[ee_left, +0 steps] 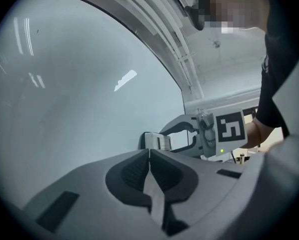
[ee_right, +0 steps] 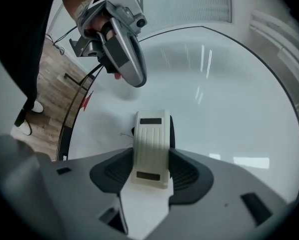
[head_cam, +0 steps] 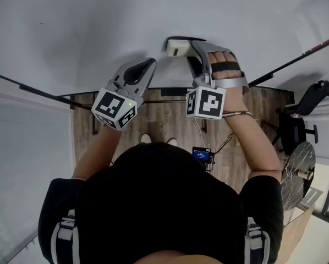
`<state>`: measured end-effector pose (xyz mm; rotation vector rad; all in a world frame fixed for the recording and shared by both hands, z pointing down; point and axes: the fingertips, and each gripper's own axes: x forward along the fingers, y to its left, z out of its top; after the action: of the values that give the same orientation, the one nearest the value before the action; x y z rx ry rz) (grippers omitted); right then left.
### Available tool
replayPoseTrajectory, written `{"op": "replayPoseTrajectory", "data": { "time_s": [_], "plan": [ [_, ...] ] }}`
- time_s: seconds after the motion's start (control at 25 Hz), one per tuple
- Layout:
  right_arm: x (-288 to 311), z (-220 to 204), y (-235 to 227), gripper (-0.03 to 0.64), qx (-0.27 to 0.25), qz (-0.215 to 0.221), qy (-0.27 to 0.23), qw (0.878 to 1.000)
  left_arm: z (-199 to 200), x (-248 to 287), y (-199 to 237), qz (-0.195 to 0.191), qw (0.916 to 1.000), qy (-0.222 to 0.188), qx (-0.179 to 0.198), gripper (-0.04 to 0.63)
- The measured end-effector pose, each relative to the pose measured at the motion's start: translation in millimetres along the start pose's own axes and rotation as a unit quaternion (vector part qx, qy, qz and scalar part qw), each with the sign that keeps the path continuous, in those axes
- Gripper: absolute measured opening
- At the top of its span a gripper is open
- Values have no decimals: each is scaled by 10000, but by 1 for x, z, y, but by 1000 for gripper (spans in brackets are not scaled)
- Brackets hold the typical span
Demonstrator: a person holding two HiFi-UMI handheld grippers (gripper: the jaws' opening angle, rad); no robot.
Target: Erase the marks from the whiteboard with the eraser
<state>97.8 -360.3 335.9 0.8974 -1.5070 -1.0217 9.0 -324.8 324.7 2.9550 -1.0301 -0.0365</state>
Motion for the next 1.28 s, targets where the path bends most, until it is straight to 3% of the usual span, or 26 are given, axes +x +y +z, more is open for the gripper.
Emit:
{"op": "replayPoseTrajectory", "data": {
  "time_s": [0.12, 0.24, 0.36, 0.44, 0.52, 0.6, 0.64, 0.76, 0.8, 1.28],
  "plan": [
    [-3, 1, 1, 222, 174, -114, -193, 9996, -5, -2, -1, 24, 10000, 42, -6, 9],
    [-9, 1, 5, 224, 764, -35, -518, 9957, -9, -5, -3, 34, 10000, 81, -3, 9],
    [-24, 3, 6, 224, 1580, 132, -861, 9836, -12, -10, -3, 41, 9999, 109, 24, 9],
    [-36, 7, 8, 224, 2154, 241, -1155, 9694, -16, -14, -3, 62, 9999, 113, 32, 9],
    [-46, 9, 11, 224, 2741, 344, -1450, 9501, -18, -16, -5, 64, 9999, 114, 33, 9],
    [-55, 10, 10, 224, 3398, 373, -1766, 9230, -19, -18, -9, 32, 9999, 97, 40, 9],
    [-59, 10, 9, 224, 3806, 376, -1972, 9027, -19, -19, -11, 4, 10000, 75, 48, 9],
    [-68, 8, 12, 224, 5045, 527, -2543, 8234, -18, -21, -18, -100, 9999, 9, 68, 9],
    [-69, 5, 15, 224, 5263, 587, -2640, 8062, -18, -21, -19, -135, 9999, 5, 67, 9],
    [-87, 7, 75, 225, 6210, 314, -2985, 7241, -49, -33, -49, -494, 9987, -84, 92, 9]
  ]
}}
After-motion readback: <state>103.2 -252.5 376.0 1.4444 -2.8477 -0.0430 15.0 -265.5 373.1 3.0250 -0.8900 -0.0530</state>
